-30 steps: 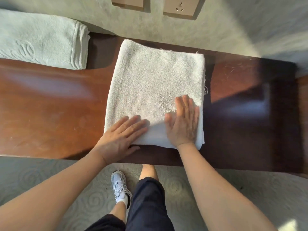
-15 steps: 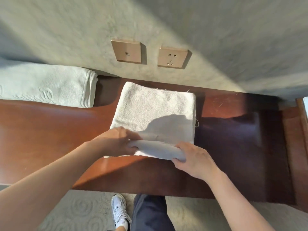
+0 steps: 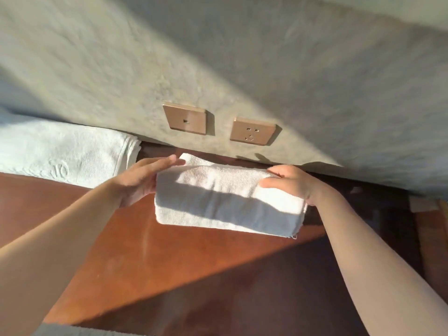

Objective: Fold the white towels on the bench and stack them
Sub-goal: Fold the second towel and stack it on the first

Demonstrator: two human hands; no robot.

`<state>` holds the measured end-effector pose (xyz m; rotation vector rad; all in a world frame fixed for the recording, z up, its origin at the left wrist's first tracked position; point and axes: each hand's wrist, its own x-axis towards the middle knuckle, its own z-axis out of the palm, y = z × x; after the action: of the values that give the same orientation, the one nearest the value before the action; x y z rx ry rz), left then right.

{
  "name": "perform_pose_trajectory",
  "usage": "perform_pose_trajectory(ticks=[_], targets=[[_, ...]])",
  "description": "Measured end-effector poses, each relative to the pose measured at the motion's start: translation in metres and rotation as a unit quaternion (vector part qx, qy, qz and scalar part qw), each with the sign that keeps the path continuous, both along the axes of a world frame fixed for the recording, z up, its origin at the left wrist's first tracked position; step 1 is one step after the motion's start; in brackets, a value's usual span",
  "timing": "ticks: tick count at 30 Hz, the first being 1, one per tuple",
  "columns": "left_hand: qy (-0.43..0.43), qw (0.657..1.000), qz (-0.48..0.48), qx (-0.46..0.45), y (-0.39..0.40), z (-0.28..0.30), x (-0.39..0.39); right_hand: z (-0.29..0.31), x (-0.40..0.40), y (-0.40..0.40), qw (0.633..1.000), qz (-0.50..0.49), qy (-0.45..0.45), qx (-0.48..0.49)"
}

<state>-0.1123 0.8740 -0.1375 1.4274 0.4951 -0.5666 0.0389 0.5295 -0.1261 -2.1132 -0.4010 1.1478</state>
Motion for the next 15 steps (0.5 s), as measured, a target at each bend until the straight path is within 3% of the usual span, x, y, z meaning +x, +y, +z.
perform_pose_trajectory(ticks=[3,7,10,15], targets=[[0.034,0.997,0.065,-0.016,-0.010,-0.022,-0.021,-0.015,0.020,0.003,0.999,0.009,-0.020,-0.037],[-0.020,0.979,0.064,0.191,-0.035,-0.043,-0.029,-0.037,0.030,0.006,0.988,0.017,-0.077,-0.131],[-0.065,0.954,0.066,0.286,-0.044,-0.051,-0.026,-0.049,0.026,-0.001,0.984,-0.067,-0.117,-0.119],[-0.072,0.936,0.103,0.329,-0.050,-0.063,-0.028,-0.049,-0.012,-0.010,0.935,-0.223,-0.266,-0.073]])
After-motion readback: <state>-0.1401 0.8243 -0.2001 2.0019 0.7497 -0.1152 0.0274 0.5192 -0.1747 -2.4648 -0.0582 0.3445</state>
